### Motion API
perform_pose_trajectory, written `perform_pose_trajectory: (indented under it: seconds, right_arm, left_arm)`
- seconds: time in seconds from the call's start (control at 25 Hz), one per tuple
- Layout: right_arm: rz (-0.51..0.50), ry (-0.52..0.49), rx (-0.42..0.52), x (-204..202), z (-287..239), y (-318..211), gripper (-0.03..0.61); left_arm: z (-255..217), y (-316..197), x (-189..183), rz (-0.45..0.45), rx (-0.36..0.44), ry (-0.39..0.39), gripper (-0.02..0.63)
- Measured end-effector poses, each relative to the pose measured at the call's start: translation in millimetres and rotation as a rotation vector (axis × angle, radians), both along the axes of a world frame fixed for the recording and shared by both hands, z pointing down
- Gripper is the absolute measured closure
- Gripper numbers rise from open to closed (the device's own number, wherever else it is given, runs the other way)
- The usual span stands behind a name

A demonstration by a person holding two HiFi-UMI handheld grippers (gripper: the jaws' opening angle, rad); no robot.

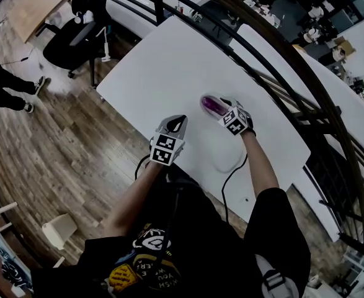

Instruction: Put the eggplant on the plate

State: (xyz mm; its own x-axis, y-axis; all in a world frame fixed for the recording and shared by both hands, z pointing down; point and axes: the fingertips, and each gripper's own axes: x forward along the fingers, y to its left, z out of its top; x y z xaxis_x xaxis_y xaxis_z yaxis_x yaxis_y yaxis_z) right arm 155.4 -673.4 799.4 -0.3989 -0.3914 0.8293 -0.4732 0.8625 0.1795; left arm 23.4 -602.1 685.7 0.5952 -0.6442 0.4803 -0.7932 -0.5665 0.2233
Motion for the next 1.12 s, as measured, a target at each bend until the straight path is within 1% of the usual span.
perform_pose_trajectory:
  seconds: [0.08,0.2,0.28,0.36,0.44,0.52,0.6,0.68,0.76,0.92,1.04,1.12]
  right_arm:
    - [0.123,-0.099,0.062,8.6,-30.4,7.9,0.319]
    - [0.336,-0.267,0.153,19.3,-76.8,31.3,0.366]
    - [0.472,-0.399,0.219,22.0,-111.6,56.3,0.426]
    - [0.604,-0.517,0.265,21.6,-146.1,89.7,0.456]
    - [0.743,-0.589,0.29,19.0,-172.6,127.5,0.524]
    - [0.844,-0.657,0.34,7.5,-193.4,159.8,0.561]
    - [0.908,-0.711,0.407,-9.1,-208.6,182.8,0.575]
    - [0.952,-0.729,0.446,-27.6,-217.5,201.0,0.575]
    - [0.969,-0.721,0.451,-47.0,-221.1,215.9,0.576]
    - [0.963,-0.713,0.46,-78.6,-235.1,248.1,0.577]
    - [0.99,-0.71,0.473,-93.3,-247.0,274.7,0.576]
    - [0.998,-0.701,0.487,-97.4,-251.2,287.0,0.576]
  left_arm:
    - [-10.8,3.2,0.7,0.01,0.025,0.005,0.609]
    - [-26.4,6.9,-0.4,0.031,0.066,0.011,0.609]
    - [-39.9,12.5,-1.0,0.04,0.085,0.033,0.609]
    - [-56.8,24.4,-2.1,0.041,0.092,0.071,0.609]
    - [-76.9,39.7,-2.4,0.054,0.102,0.115,0.609]
    - [-97.1,54.1,-2.3,0.097,0.133,0.137,0.609]
    - [-112.8,66.3,-3.8,0.153,0.174,0.132,0.609]
    - [-123.0,79.4,-8.6,0.192,0.199,0.125,0.609]
    - [-128.9,94.2,-15.4,0.212,0.204,0.131,0.609]
    - [-131.7,133.7,-26.7,0.26,0.196,0.149,0.609]
    - [-138.4,159.1,-39.1,0.288,0.201,0.147,0.609]
    - [-145.4,168.9,-45.8,0.29,0.216,0.143,0.609]
